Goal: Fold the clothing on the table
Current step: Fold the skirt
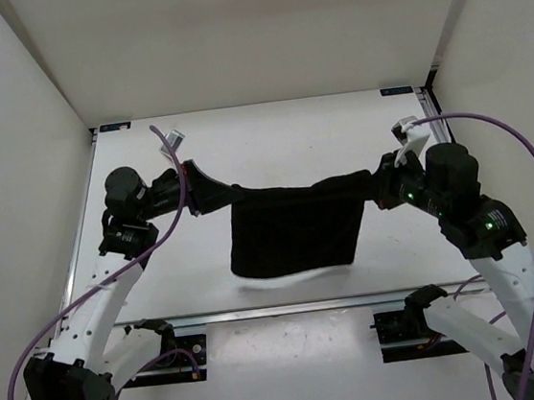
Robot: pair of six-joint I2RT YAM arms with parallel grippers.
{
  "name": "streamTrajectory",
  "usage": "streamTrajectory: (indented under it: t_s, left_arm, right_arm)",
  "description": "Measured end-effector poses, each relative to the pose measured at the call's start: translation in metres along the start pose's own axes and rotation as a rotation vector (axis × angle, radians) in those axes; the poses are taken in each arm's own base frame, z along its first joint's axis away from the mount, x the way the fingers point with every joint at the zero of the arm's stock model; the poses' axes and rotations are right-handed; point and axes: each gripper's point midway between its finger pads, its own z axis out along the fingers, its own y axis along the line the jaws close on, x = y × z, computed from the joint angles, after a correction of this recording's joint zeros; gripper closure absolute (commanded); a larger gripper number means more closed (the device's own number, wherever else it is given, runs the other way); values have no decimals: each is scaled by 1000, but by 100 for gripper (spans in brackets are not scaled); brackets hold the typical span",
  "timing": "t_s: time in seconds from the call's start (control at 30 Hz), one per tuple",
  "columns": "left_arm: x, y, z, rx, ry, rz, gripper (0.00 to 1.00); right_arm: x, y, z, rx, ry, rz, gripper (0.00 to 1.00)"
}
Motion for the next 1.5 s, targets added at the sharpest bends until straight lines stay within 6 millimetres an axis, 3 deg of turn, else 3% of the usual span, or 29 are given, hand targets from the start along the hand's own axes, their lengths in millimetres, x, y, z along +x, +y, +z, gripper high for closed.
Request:
streamTrajectory:
  t_s: [0.1,0.17,0.3,0.37,0.47,0.53,0.63,0.87,1.07,1.17,1.27,1.4,1.5]
  left_arm:
    - [1,20,3,-48,0,-11,100]
    - [4,51,9,-118,11,-46,100]
    - [22,144,26,-305,69,-185,100]
    - [40,197,33,-392,109,-277,100]
    - [58,258,43,-479,152,-392,100]
    - [58,292,54,-513,159,-434,100]
    - [43,327,71,-533,137,-449,100]
    - [-9,349,104,-483,48,-433,100]
    - [-19,354,113,-464,33,-445,100]
    - [-11,351,113,-454,44,-458,100]
    - [13,346,105,-464,66,-499,100]
    - [57,326,86,-490,100,-584,100]
    - [79,305,79,-497,124,-612,100]
  right_arm:
    - [2,-13,19,25,38,33,100]
    - [6,-34,41,42,73,87,100]
    - [42,-89,95,60,211,266,100]
    - [66,-105,122,50,299,331,100]
    - [94,-118,151,25,397,399,99]
    - [102,-127,166,19,431,428,99]
    - [94,-144,187,13,422,443,100]
    - [52,-182,219,-2,322,462,100]
    - [43,-195,233,-15,313,483,100]
    - [46,-194,233,-19,323,496,100]
    - [53,-191,230,-26,341,516,100]
    - [84,-186,214,0,433,587,100]
    - [104,-183,201,35,518,634,100]
